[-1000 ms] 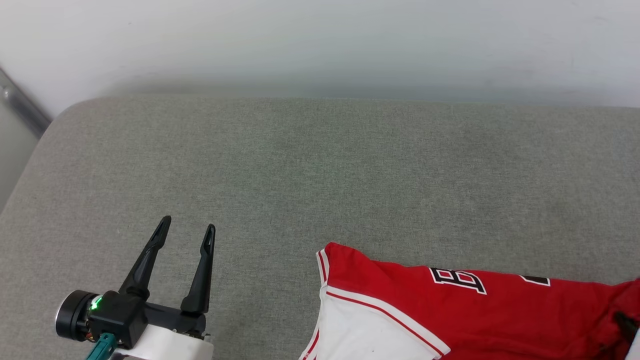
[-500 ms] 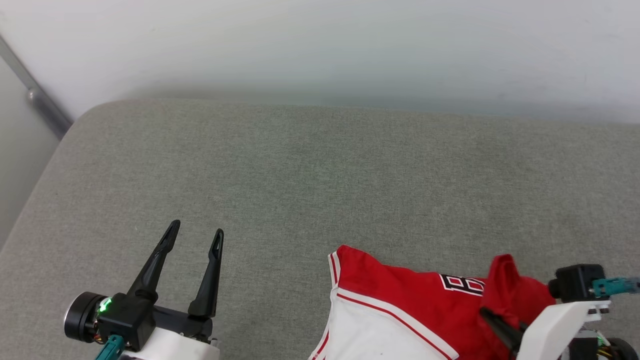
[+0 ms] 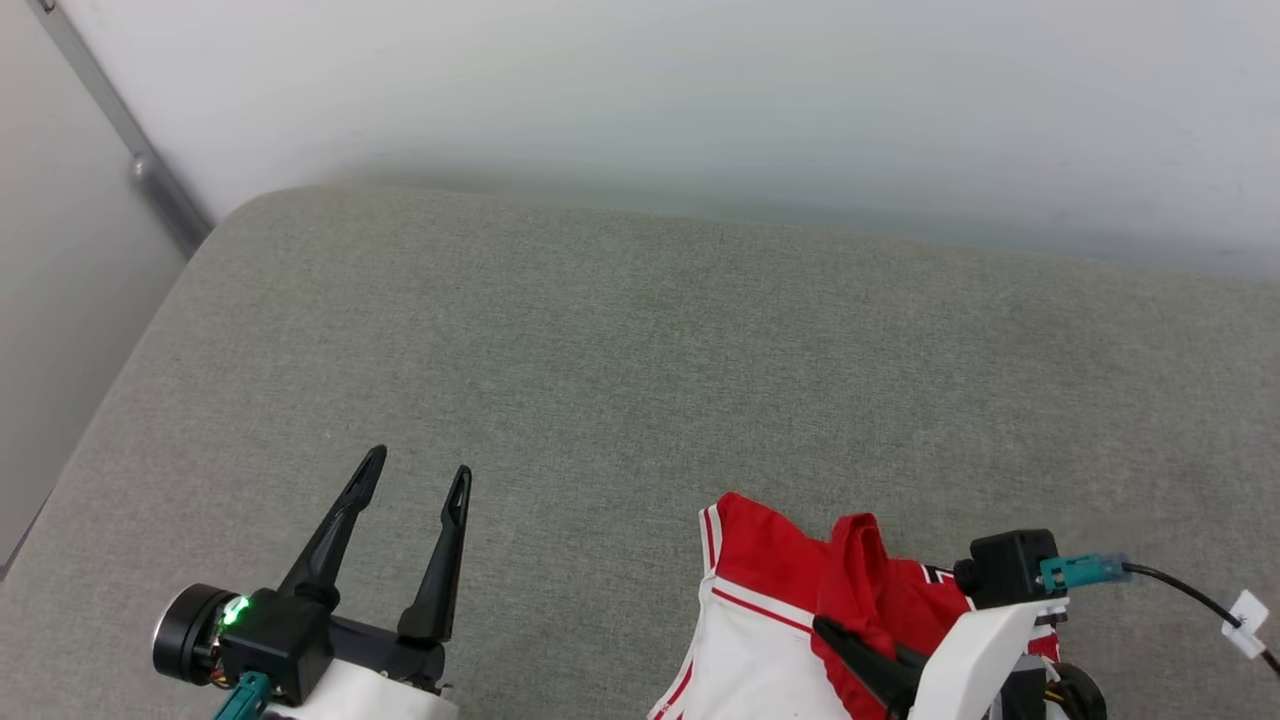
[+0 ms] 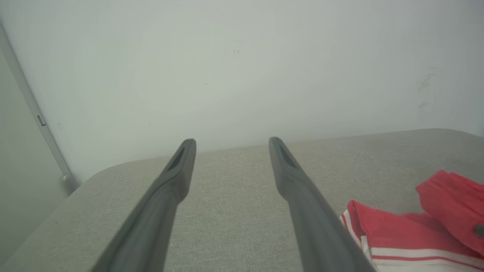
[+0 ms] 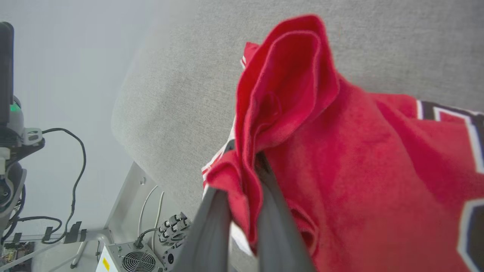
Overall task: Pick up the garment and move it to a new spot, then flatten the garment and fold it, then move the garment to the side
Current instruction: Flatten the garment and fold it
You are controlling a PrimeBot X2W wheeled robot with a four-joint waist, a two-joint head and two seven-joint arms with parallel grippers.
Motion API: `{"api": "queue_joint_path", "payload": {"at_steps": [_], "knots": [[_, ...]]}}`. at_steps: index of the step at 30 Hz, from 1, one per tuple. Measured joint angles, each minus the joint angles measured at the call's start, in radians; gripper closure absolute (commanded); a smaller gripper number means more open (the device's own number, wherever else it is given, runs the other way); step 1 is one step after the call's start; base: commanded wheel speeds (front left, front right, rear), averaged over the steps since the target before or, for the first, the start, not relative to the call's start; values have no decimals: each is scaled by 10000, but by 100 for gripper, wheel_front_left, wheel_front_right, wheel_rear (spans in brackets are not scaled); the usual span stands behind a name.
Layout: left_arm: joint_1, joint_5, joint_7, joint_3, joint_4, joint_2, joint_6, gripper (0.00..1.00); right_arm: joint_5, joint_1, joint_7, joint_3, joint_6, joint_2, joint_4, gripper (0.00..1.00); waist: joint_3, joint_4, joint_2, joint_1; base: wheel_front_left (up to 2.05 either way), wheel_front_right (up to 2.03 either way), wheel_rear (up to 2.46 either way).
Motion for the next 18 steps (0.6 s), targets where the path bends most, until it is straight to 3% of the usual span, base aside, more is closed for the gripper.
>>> {"api": "queue_joint_path", "payload": {"at_steps": [3, 4, 5, 6, 12, 18], "knots": [[-25, -4, 0, 21, -2, 0, -2, 0, 161, -92, -366, 182, 0, 4, 539, 100, 19, 135, 0, 0, 0, 0, 0], [-34, -4, 0, 52, -31, -4, 0, 0, 163, -160, -445, 288, 0, -2, 683, 92, 39, 161, 0, 0, 0, 0, 0], [-51, -4, 0, 71, -56, -12, 0, 0, 167, -236, -569, 372, 0, 0, 800, 92, 64, 184, 0, 0, 0, 0, 0], [-52, -4, 0, 71, -73, -21, 0, 0, 167, -294, -685, 422, 0, 10, 932, 0, 84, 204, 0, 0, 0, 0, 0], [-41, 10, 0, 163, -67, -71, 0, 0, 405, -632, -1074, 943, 0, 10, 1267, 0, 141, 188, 0, 0, 0, 0, 0], [-45, 21, 0, 174, 6, -84, 0, 0, -602, -1471, -922, 510, 0, 8, 1202, 0, 127, -31, 0, 0, 0, 0, 0]]}}
